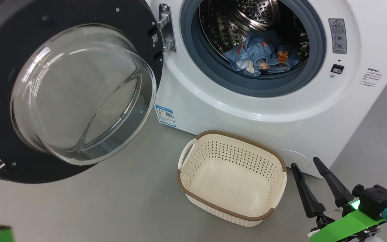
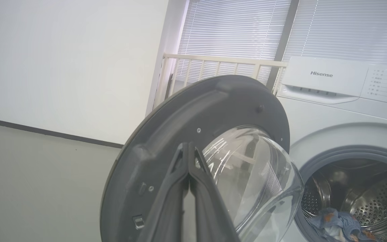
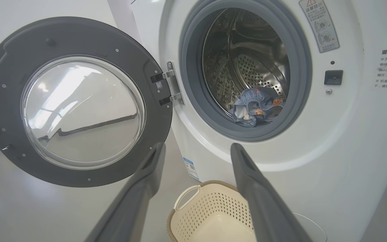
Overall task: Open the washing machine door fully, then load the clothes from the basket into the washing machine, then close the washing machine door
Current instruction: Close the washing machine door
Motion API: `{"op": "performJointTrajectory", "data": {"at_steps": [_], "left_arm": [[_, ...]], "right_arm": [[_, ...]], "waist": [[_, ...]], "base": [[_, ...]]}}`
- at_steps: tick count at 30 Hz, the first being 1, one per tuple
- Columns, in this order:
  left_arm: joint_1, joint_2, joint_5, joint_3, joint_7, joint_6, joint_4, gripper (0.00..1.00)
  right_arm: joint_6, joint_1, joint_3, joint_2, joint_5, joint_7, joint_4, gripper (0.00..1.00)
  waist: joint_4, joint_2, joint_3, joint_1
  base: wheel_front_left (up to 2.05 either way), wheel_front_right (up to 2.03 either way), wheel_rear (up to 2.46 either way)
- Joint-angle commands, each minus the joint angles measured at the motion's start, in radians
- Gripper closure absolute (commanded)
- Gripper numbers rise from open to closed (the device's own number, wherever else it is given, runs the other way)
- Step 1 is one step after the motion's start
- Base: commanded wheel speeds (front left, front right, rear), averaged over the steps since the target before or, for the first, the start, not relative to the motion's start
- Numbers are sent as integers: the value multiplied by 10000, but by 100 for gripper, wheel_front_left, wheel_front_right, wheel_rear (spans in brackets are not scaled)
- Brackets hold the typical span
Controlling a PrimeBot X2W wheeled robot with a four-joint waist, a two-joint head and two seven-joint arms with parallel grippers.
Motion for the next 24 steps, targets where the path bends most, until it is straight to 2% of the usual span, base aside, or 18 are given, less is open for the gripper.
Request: {"op": "performJointTrajectory", "data": {"at_steps": [1,3,4,6,10,14,16,19,21,24], "left_arm": [[-636,743,-442,403,-63,7,-349,100],[-1211,1399,-1464,550,-63,6,-229,100],[-1211,1399,-1464,550,-63,6,-229,100],[-1844,2211,-2407,609,-63,6,116,100],[-3217,3491,-4252,660,178,5,1456,100],[-4672,4509,-5882,571,901,5,3119,100],[-5381,4782,-6837,584,1588,5,3974,100],[-6239,5259,-7725,606,2481,5,5250,100],[-6580,5646,-7885,391,3134,5,6085,100],[-7149,5851,-8406,119,4416,5,7116,100]], "right_arm": [[56,-97,116,-114,112,-80,-275,0],[56,-129,104,-138,97,-80,-285,0],[56,-129,104,-138,97,-80,-285,0],[56,-183,113,-159,92,-80,-280,0],[56,-292,158,-209,65,-80,-291,0],[56,-341,188,-327,65,-80,-323,0],[56,-385,245,-389,58,-80,-327,0],[56,-473,326,-483,55,-80,-325,0],[56,-552,341,-547,53,-80,-334,0],[56,-641,352,-620,37,-80,-365,0]], "waist": [[15,-1,65,0],[31,-1,152,0],[31,-1,152,0],[40,-1,252,0],[51,-1,466,0],[36,-1,696,0],[-17,-1,838,0],[-104,-1,1061,0],[-155,-1,1219,0],[-208,-1,1436,0]], "base": [[0,0,0],[0,0,0],[0,0,0],[0,0,0],[0,0,0],[0,0,0],[0,0,0],[0,0,0],[0,0,0],[0,0,0]]}}
